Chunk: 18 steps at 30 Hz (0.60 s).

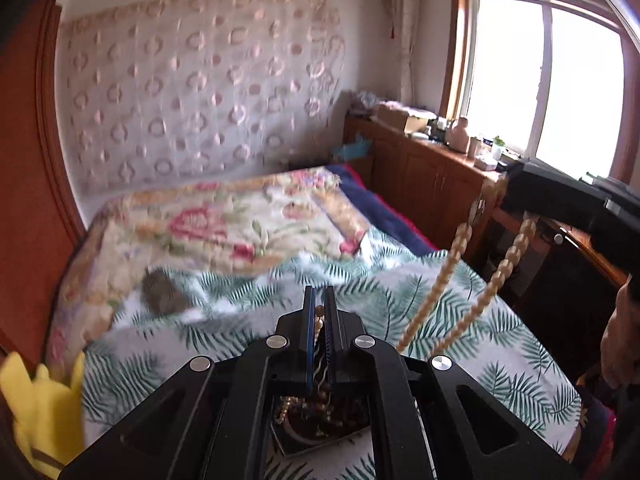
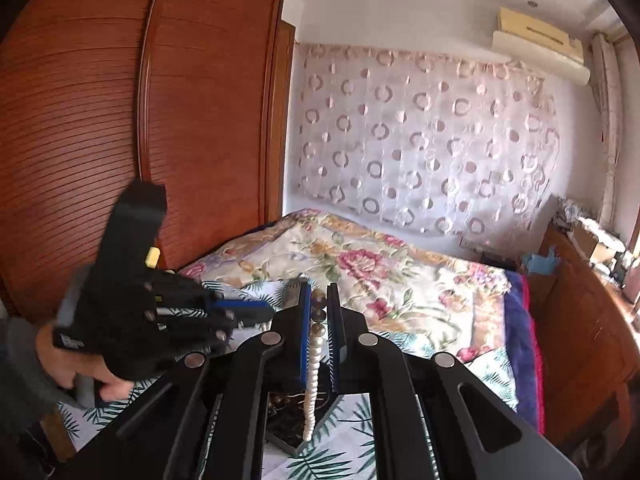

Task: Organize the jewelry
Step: 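Lower both pearl strands into the black box and open both grippers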

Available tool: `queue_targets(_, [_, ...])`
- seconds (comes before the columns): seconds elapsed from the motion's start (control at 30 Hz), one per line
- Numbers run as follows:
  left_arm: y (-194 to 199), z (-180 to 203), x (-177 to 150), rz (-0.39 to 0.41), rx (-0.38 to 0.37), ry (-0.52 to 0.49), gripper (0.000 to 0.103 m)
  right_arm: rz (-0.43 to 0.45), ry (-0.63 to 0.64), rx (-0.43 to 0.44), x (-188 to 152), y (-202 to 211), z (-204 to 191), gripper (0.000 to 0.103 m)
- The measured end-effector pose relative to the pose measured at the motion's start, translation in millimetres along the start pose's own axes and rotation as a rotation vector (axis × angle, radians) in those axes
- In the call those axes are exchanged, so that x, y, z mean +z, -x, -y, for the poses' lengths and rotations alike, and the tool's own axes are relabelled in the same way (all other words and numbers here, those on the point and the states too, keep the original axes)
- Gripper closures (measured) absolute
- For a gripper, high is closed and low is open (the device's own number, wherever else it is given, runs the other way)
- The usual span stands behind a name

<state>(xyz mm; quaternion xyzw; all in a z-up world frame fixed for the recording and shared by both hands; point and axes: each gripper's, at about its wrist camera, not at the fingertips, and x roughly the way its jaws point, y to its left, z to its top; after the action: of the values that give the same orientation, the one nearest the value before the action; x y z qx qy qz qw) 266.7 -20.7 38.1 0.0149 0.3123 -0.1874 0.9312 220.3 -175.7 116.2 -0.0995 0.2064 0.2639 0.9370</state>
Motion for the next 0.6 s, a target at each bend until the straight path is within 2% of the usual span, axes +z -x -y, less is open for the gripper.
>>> queue_targets(0.27, [-17,-10,-37,-0.052,-0.013,0.032,0.099,-0.05,-0.017,0.025,-13,-30,-5,0.094])
queue_targets(0.4, [-18,-17,-52,-0.063,0.008,0.033,0.098,-0.1,-0.029,0.033,-28,-48,-7,0.094])
queue_targets(0.47, [-17,-22,-59,-0.065,0.01,0.04,0.095,-0.132,-0.035,0.045,-35,-59,-7,0.094])
queue_targets(0.53, [-16,-26,-64,-0.065,0.011,0.05,0.086,-0.156,-0.032,0.043,-43,-68,-10,0.094])
queue_targets(0.6, [-13,-29,-70,-0.066,0.014,0.058,0.085,-0.185,-0.033,0.05,-54,-79,-14,0.094])
